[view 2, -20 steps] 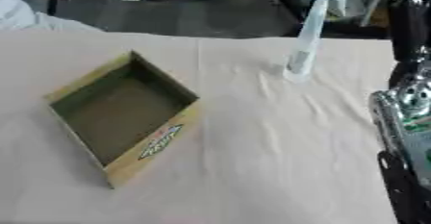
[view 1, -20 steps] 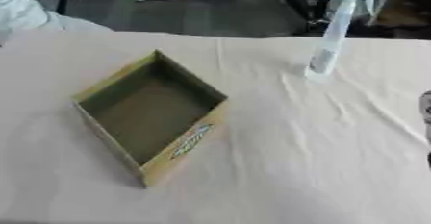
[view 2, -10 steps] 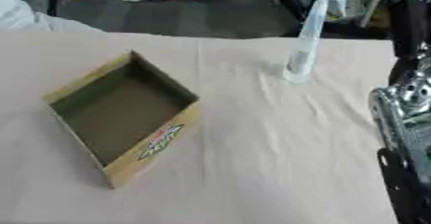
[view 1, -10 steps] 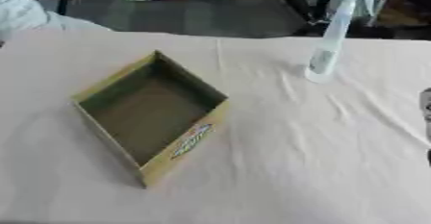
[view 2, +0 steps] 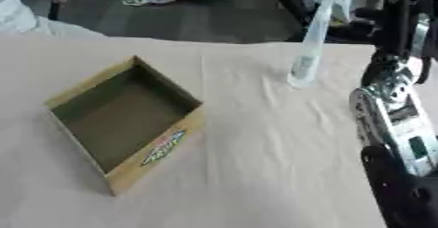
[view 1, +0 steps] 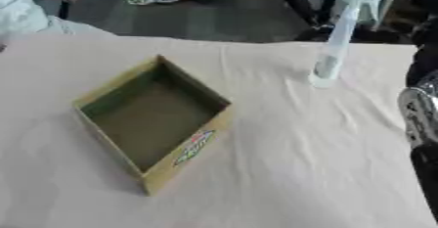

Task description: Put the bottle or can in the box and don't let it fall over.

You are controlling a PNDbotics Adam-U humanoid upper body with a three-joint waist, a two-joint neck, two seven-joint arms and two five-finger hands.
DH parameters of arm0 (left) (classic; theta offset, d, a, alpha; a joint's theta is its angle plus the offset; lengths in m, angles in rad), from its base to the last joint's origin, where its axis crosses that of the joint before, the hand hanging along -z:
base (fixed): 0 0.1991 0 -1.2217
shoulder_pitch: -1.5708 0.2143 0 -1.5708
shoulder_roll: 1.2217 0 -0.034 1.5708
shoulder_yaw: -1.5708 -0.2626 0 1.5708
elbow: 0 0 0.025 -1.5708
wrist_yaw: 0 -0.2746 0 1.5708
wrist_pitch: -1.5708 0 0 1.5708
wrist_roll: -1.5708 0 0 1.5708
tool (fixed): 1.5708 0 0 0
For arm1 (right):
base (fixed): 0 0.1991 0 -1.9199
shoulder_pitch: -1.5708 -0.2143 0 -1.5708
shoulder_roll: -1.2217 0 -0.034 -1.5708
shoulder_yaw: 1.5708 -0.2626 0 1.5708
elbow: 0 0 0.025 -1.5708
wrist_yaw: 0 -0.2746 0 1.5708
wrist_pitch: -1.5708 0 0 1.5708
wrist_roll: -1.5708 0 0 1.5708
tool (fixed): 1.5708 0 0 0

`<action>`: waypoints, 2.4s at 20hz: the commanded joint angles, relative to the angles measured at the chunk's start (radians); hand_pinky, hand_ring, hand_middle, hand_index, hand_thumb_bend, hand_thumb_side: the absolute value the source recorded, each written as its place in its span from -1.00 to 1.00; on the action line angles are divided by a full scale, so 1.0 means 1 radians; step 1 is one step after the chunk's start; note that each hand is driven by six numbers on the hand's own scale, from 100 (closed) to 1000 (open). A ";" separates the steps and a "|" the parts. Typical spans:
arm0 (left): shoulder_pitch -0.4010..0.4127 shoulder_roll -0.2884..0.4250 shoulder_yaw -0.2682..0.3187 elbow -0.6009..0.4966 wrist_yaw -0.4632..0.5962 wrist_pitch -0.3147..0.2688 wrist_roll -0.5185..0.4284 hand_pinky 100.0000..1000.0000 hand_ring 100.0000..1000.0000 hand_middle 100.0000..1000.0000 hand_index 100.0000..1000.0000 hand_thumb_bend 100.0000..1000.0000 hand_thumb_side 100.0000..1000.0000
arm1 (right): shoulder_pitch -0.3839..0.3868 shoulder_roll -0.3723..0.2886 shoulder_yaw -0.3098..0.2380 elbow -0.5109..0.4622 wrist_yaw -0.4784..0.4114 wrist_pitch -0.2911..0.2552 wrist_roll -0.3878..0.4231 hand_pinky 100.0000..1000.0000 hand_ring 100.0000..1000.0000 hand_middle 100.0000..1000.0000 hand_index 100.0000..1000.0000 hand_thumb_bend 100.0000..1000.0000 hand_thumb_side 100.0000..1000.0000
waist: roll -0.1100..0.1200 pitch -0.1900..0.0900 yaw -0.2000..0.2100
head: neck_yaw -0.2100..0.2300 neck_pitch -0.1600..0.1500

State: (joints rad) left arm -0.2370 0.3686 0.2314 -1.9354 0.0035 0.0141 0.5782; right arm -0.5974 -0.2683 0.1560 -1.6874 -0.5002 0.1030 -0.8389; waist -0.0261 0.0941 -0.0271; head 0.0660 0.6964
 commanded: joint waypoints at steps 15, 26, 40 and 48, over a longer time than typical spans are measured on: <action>-0.009 0.019 -0.002 -0.016 0.003 0.001 -0.005 0.36 0.49 0.37 0.76 -0.81 0.56 | -0.044 0.013 0.038 0.131 -0.554 -0.259 -0.068 -1.00 -1.00 -1.00 0.91 0.61 1.00 | 0.003 -0.016 0.002 | -0.005 -0.004; -0.010 0.017 -0.004 -0.015 0.004 0.001 -0.008 0.36 0.49 0.37 0.76 -0.82 0.57 | -0.069 0.032 0.088 0.153 -0.863 -0.409 0.021 -1.00 -1.00 -1.00 0.85 0.67 1.00 | 0.005 -0.013 0.007 | -0.009 -0.005; -0.015 0.007 -0.003 -0.019 0.006 0.001 -0.007 0.36 0.50 0.37 0.76 -0.84 0.59 | -0.127 0.048 0.069 0.283 -0.835 -0.512 0.141 -1.00 -1.00 -1.00 0.81 0.69 1.00 | 0.019 0.010 0.013 | -0.020 -0.012; -0.016 0.007 -0.003 -0.019 0.007 0.002 -0.007 0.36 0.50 0.38 0.76 -0.84 0.59 | -0.142 0.046 0.051 0.269 -0.776 -0.547 0.138 -1.00 -1.00 -1.00 0.80 0.71 0.97 | 0.023 0.014 0.011 | -0.025 -0.019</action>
State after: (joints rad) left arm -0.2390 0.3599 0.2253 -1.9354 0.0080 0.0174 0.5729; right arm -0.7166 -0.2137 0.2165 -1.3983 -1.2887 -0.4323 -0.6958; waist -0.0079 0.1155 -0.0158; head 0.0430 0.6914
